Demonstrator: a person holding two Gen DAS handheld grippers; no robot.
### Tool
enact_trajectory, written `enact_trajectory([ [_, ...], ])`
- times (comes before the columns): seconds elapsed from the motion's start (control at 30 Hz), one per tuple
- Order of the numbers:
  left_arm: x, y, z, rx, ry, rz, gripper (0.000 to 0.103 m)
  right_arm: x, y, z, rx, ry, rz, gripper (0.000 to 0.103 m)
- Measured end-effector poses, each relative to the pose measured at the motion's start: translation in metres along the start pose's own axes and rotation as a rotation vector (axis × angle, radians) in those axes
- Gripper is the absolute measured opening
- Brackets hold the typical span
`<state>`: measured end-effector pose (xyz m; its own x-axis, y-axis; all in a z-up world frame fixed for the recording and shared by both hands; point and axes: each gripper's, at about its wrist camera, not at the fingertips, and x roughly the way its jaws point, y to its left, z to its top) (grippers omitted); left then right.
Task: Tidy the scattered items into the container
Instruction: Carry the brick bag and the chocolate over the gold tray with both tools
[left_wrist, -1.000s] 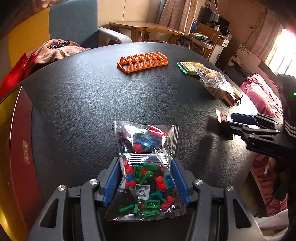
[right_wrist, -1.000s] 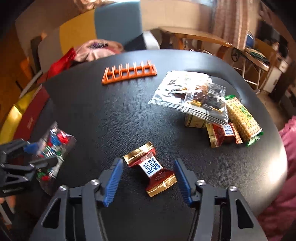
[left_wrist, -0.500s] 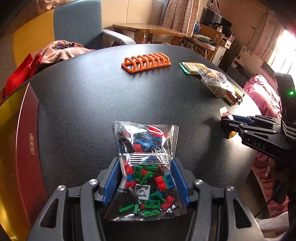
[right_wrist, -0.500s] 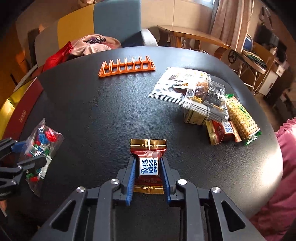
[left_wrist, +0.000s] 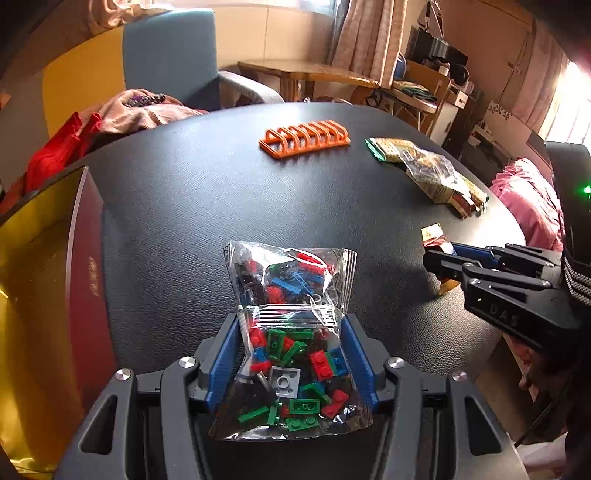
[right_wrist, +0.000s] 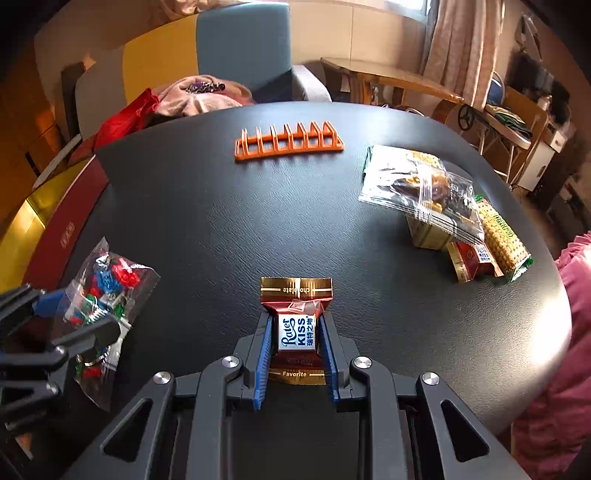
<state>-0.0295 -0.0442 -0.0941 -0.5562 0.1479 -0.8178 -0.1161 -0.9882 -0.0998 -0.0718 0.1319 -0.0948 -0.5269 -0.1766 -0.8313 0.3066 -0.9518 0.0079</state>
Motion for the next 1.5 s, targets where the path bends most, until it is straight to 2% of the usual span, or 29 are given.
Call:
enact_trajectory([
  [0.33, -0.031, 0.012, -0.003, -0.043, -0.071, 0.049, 0.057, -0.016, 0.029, 0.003, 0.030, -0.049, -0.067, 0.025],
  [0.73, -0.074, 0.034, -0.005, -0.105, -0.159, 0.094, 0.057, -0.036, 0.068, 0.015, 0.001, -0.095, -0.051, 0.025],
  [0.97, -0.100, 0.063, -0.012, -0.165, -0.203, 0.154, 0.057, -0.052, 0.108, 0.027, -0.058, -0.147, -0.002, 0.025],
  [1.5, -0.135, 0.162, -0.052, -0.381, -0.209, 0.342, 0.058, -0.063, 0.218, 0.045, -0.221, -0.197, 0.175, 0.025],
])
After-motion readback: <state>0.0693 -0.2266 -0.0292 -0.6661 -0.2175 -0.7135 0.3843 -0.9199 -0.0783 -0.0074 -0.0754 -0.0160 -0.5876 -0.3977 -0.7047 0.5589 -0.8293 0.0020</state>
